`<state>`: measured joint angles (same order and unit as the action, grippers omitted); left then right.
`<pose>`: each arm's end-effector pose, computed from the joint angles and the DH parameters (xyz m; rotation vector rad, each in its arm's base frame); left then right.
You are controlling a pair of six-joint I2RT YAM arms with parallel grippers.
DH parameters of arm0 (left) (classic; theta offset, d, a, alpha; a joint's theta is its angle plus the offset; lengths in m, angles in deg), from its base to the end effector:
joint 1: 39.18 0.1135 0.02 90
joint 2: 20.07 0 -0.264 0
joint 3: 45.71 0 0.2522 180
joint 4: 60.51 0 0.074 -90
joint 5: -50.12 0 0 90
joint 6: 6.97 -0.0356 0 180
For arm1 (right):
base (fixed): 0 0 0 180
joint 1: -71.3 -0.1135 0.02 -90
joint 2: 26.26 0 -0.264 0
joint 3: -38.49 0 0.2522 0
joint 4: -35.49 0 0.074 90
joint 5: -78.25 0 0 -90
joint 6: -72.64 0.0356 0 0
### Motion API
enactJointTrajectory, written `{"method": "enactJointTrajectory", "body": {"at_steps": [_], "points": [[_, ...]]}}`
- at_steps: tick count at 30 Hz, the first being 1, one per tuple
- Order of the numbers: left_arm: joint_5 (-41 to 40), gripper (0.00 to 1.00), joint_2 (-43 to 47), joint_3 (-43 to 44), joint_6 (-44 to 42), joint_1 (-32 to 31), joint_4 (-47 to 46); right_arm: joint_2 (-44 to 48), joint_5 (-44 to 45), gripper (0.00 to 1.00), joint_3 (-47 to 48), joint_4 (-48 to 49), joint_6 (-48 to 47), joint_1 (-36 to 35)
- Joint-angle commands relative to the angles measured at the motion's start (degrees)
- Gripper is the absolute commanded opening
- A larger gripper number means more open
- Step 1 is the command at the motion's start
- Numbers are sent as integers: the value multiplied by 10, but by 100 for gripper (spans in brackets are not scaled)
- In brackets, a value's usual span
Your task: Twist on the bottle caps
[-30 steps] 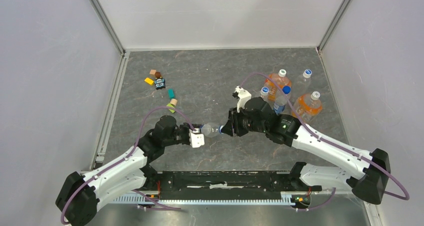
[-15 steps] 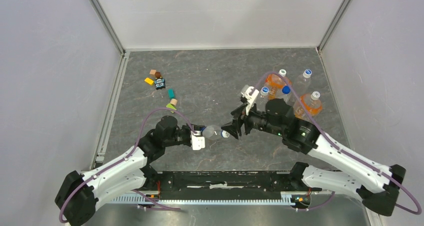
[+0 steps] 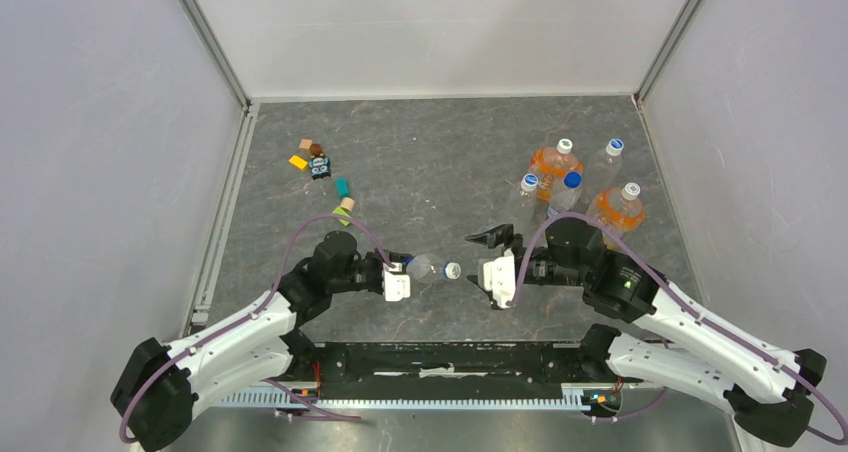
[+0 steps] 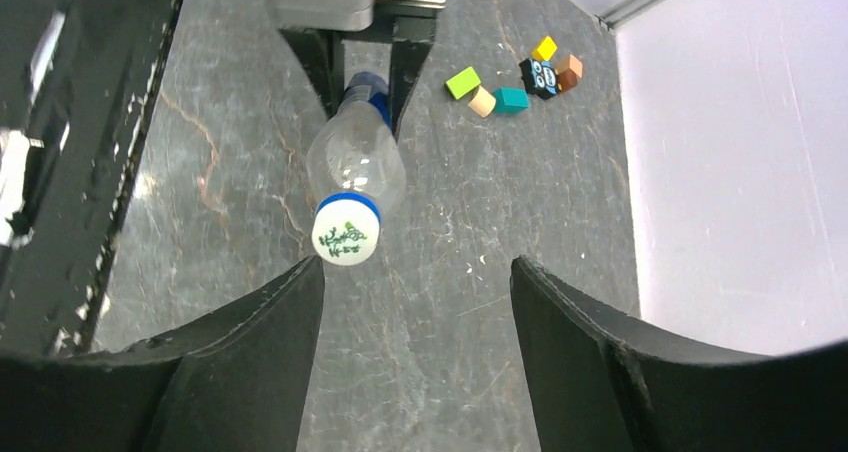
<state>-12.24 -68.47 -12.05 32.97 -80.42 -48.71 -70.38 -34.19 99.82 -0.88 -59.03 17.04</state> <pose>0.1268 -0.1331 0.1996 1.6232 1.1664 -0.3907 0.0897 0.1478 0.3368 -1.5856 1.0697 0.5211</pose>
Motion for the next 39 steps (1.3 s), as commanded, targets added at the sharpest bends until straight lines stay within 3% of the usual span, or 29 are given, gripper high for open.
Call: {"method": "enactJointTrajectory", "body": {"at_steps": [1,3,15,39], "points": [[25,44,-2,24,-3,-3,-19,-9,-36,69,-1,-26,-135,-2],[25,44,-1,24,-2,-2,-19,-18,-39,59,-3,-21,-133,-4],[29,43,-2,26,0,-2,-19,-49,-27,59,-13,-22,-156,-31],[34,44,-9,28,1,-3,-16,-92,53,43,-25,-21,-185,-78]]}}
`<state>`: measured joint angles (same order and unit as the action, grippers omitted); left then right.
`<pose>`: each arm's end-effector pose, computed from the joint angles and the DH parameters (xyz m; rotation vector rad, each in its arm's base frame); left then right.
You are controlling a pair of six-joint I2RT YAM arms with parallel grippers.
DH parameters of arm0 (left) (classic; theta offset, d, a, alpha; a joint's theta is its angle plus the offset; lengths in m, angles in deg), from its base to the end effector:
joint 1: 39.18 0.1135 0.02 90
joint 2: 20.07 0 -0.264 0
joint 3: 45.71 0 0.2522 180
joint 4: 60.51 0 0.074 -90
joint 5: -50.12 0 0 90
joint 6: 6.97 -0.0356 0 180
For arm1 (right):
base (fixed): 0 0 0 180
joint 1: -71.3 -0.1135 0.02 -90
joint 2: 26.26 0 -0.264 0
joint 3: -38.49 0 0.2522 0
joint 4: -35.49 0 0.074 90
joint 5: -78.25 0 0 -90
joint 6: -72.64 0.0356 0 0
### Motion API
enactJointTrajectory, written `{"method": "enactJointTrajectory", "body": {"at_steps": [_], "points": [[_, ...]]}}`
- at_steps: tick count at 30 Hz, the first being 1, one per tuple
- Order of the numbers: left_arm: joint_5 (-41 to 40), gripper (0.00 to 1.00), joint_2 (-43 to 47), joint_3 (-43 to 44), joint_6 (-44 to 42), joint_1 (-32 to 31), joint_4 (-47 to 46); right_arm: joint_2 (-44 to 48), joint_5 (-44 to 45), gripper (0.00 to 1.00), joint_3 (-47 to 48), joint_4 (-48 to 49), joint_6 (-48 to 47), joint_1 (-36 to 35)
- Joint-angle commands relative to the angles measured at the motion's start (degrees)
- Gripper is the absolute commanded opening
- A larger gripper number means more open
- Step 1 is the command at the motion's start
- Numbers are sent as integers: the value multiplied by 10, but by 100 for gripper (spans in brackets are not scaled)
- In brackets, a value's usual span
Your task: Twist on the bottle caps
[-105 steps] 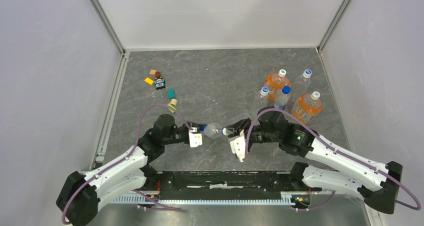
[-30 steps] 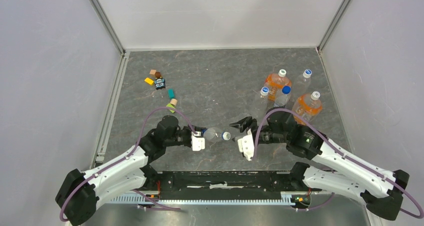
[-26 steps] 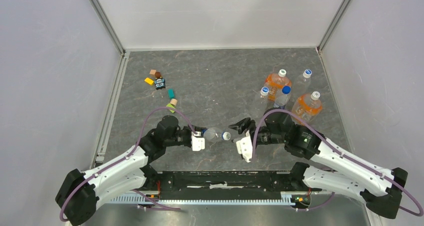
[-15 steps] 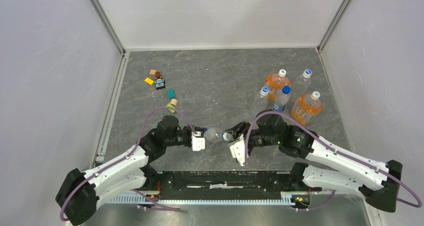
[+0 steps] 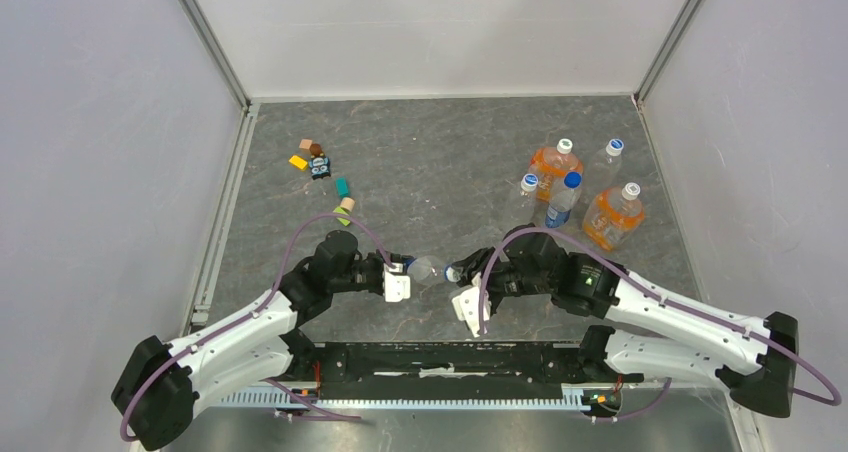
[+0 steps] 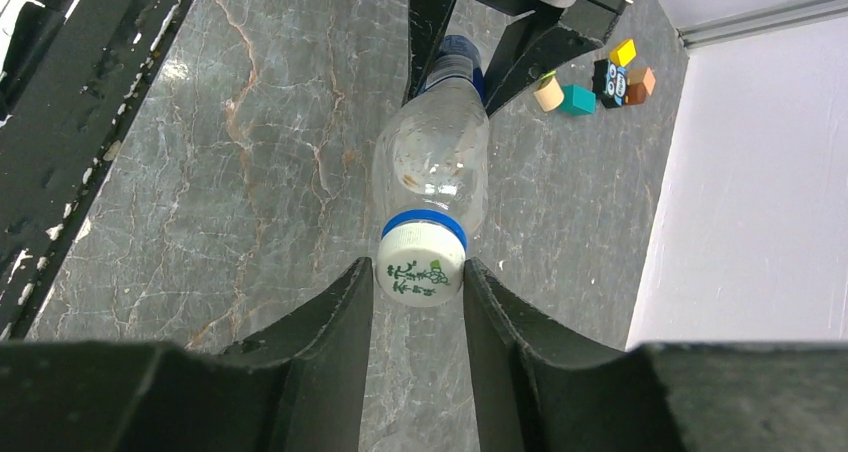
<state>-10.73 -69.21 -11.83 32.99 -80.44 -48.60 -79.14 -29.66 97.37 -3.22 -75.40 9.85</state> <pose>0.1269 -0.1344 0.1988 1.6363 1.1597 -0.4209 0.0871 0.1829 0.2921 -1.9278 0.9127 0.3693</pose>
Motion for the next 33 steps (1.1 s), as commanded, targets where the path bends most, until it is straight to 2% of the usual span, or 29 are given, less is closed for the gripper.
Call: {"method": "enactJointTrajectory", "body": {"at_steps": [1,6,10,11,17,33], "points": [[18,44,-2,26,1,-2,-18,-5,8,42,0,4,-20,-7],[18,44,-1,26,1,-3,-18,-17,13,36,-2,21,17,-9],[17,44,0,25,0,-3,-18,-33,22,33,9,34,91,-9],[17,44,1,25,1,-3,-18,-39,27,30,12,41,116,-10],[15,44,5,25,-1,-3,-18,-60,90,1,36,75,355,-10],[13,43,14,25,-1,-6,-16,-73,168,0,45,109,1035,37]]}}
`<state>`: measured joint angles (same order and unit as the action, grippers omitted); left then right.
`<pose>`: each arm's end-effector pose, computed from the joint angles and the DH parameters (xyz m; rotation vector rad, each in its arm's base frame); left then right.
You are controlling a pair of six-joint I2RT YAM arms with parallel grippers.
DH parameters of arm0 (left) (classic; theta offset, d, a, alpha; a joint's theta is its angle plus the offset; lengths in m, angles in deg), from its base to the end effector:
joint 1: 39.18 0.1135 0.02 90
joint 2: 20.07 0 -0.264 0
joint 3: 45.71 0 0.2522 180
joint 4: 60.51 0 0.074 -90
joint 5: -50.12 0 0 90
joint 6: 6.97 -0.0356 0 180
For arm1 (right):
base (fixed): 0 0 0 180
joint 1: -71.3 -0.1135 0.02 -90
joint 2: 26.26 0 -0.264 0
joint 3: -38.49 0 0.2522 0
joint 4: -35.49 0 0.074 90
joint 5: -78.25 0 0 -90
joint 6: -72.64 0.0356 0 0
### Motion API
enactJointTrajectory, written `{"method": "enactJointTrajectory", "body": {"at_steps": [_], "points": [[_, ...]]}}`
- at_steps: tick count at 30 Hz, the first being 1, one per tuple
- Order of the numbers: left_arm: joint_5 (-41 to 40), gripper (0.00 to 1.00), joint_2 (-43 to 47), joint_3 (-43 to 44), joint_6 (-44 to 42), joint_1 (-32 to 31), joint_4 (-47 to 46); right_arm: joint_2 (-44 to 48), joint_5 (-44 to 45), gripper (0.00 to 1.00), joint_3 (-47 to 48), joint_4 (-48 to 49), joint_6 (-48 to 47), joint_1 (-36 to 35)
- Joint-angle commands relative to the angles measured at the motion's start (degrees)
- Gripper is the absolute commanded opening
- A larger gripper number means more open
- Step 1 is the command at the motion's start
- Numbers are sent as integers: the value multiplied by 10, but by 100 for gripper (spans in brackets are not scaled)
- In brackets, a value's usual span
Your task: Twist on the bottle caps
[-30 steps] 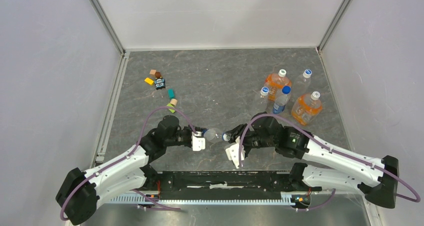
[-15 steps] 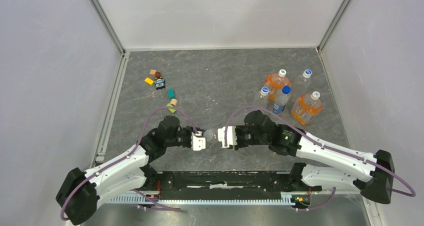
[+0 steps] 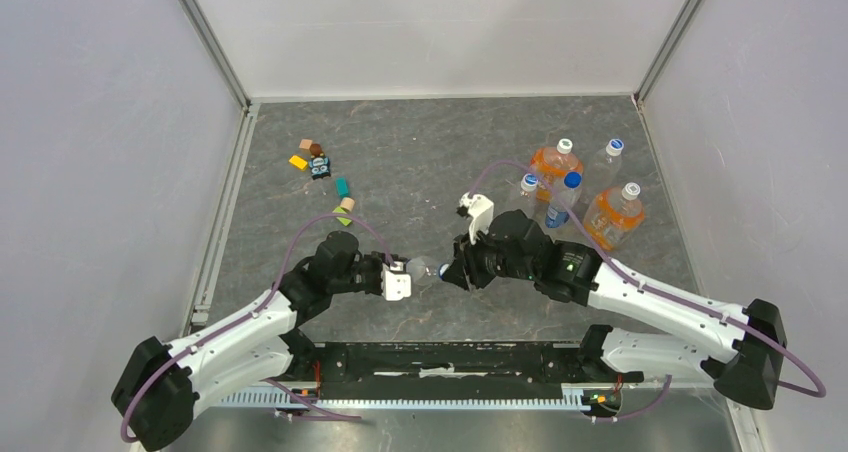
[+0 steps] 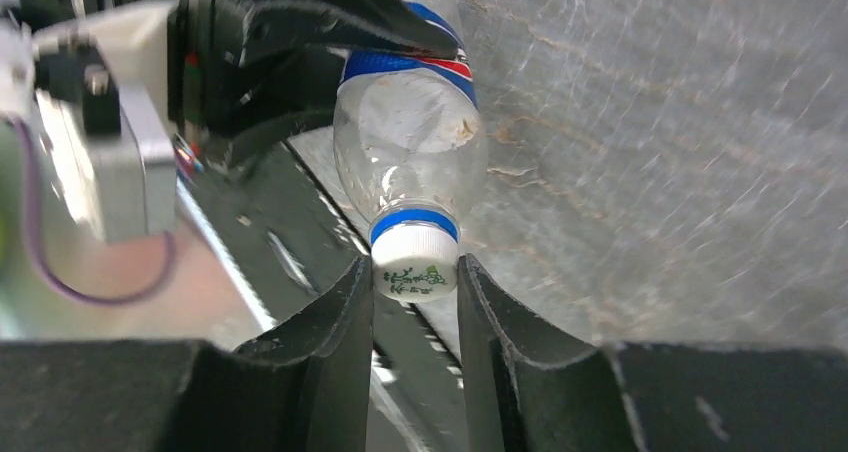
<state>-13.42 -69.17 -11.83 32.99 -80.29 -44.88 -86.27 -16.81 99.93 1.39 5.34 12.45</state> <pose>0.1262 -0.1312 0.1925 1.6574 1.2411 -0.3904 0.1175 0.2004 0.2894 -0.7612 2.1544 0.8920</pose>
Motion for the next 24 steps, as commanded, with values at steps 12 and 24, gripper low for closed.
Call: {"method": "enactJointTrajectory", "body": {"at_steps": [12,24], "points": [[38,43,12,26,-3,-10,-49,60,132,32,4,73,337,10],[39,43,1,31,-4,-12,-40,121,-34,98,-10,224,-67,11]]}}
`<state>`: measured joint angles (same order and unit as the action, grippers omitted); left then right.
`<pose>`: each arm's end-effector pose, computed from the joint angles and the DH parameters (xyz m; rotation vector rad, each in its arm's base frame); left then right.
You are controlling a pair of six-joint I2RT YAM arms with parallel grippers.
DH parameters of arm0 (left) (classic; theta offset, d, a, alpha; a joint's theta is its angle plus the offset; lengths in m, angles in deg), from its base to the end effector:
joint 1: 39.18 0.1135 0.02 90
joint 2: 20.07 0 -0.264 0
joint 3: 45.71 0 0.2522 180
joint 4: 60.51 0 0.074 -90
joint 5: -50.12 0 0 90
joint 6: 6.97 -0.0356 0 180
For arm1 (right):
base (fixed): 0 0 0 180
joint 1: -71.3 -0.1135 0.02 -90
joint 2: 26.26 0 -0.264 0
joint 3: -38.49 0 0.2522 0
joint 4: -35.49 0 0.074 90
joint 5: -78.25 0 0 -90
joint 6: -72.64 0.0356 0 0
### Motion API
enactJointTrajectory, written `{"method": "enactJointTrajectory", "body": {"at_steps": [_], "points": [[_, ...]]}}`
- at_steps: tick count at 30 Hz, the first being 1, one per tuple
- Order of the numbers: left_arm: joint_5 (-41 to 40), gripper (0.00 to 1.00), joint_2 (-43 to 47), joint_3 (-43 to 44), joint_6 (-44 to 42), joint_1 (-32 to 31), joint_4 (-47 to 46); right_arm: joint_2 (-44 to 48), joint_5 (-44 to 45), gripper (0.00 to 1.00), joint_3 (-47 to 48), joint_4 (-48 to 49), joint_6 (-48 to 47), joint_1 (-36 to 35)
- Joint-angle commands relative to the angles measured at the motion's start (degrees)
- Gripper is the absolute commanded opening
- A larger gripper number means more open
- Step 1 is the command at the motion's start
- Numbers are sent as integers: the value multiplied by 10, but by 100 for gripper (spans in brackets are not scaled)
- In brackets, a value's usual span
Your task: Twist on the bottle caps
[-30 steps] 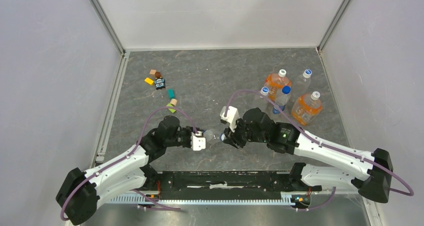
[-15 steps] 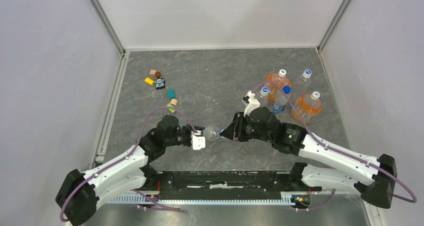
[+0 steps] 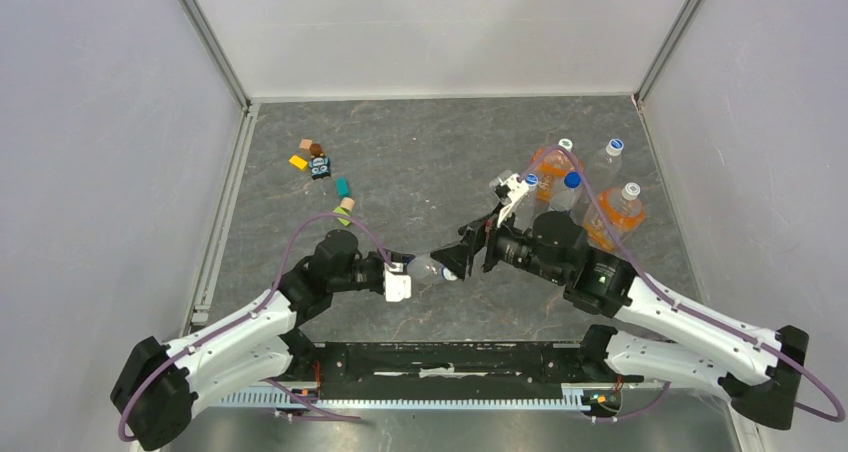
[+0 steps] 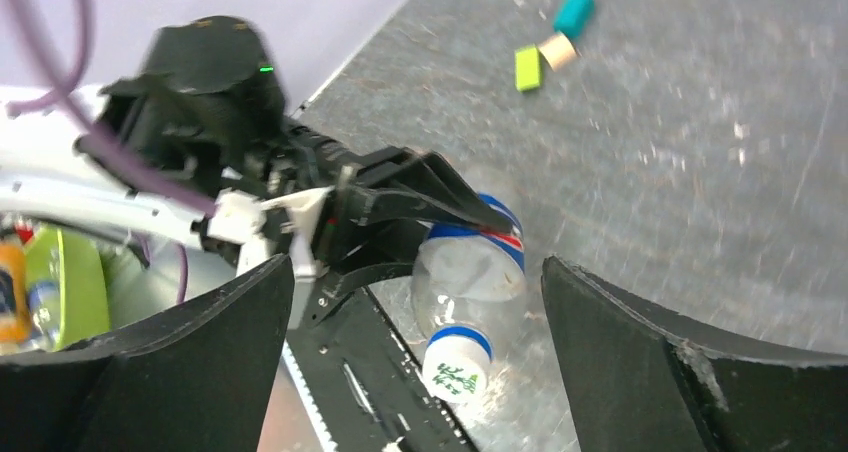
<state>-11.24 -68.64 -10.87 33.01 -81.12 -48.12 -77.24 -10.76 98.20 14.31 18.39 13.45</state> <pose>0.1261 -0.1362 0.2052 1.6313 1.1413 -0.4143 0.1123 0.1775 0.3333 -0.3590 1.9085 1.1257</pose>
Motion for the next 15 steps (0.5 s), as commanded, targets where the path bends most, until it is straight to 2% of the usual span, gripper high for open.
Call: {"method": "enactJointTrajectory", "body": {"at_steps": [1,4,9,15], "points": [[17,43,-5,21,-4,-3,-7,41,-122,98,3,97,-257,1],[17,43,-5,22,-4,-4,-7,63,-153,98,-4,62,-406,1],[17,43,-8,23,-4,-4,-4,59,-218,98,16,-77,-653,1],[16,43,-10,24,-4,-5,0,40,-221,95,46,-188,-829,1]]}}
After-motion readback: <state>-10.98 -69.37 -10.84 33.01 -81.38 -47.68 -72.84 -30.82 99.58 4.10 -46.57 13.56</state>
